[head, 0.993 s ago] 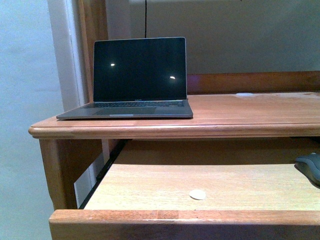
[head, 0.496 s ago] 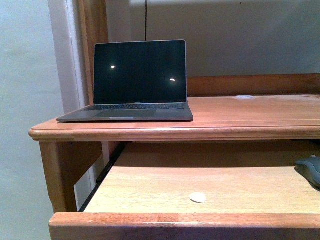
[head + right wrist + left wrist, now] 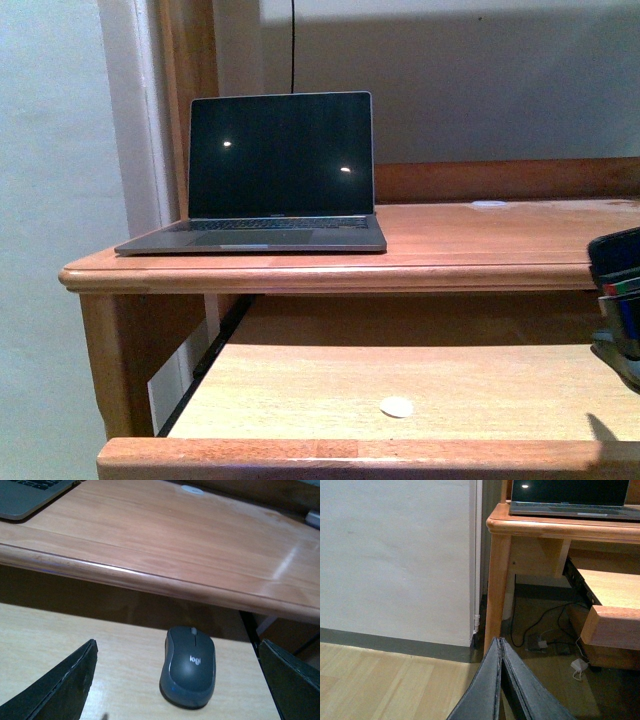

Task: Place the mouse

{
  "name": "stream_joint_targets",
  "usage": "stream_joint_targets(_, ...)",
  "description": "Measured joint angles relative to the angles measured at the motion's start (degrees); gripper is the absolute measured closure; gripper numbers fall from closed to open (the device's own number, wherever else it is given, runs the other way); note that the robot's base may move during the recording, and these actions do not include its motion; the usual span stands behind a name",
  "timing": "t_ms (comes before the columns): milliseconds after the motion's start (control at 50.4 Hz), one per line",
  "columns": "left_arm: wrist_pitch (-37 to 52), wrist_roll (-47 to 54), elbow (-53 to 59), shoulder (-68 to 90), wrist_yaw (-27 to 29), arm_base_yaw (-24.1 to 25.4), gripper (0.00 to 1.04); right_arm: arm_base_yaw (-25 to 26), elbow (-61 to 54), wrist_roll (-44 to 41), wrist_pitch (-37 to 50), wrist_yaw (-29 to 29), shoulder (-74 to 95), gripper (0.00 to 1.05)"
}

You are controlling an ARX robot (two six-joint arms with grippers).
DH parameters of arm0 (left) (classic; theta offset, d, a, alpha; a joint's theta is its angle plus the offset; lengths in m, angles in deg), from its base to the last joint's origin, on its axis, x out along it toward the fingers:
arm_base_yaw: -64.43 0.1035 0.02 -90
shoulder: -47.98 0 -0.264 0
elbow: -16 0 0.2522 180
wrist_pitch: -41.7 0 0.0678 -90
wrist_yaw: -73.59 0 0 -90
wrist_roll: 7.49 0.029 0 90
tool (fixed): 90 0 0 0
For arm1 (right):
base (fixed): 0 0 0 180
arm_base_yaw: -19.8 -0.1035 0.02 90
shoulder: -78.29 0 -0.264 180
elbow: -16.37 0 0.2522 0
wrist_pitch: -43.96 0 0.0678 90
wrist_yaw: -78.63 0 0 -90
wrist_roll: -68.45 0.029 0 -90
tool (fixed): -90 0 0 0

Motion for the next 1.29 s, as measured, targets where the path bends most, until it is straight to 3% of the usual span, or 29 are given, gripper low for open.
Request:
stream_joint_targets(199, 0.0, -0.1, 0.0, 0.0, 0.0, 0.0, 1.01, 1.5, 4.8, -3.1, 1.9, 2.1, 10.3, 0.07)
stream_joint_targets(635, 0.0, 0.0, 0.0, 0.0, 0.0, 0.0, 0.34, 7.0, 9.8, -5.4, -3.3, 0.6, 16.9, 0.07)
stream_joint_targets(774, 0.0, 0.0, 0.0, 0.0, 0.0, 0.0, 0.07, 8.0, 11.8, -5.0, -6.1, 0.7, 20.2, 0.07)
stream_joint_targets(1251, 0.0, 0.1, 0.0, 0.0, 0.0, 0.0, 0.08, 10.8, 17.0, 0.0, -10.6, 0.1, 25.4, 0.08)
stream_joint_targets(1291, 0.0, 0.1, 0.0, 0.0, 0.0, 0.0, 0.08, 11.0, 17.0, 0.5, -10.9, -0.2, 25.5, 0.11)
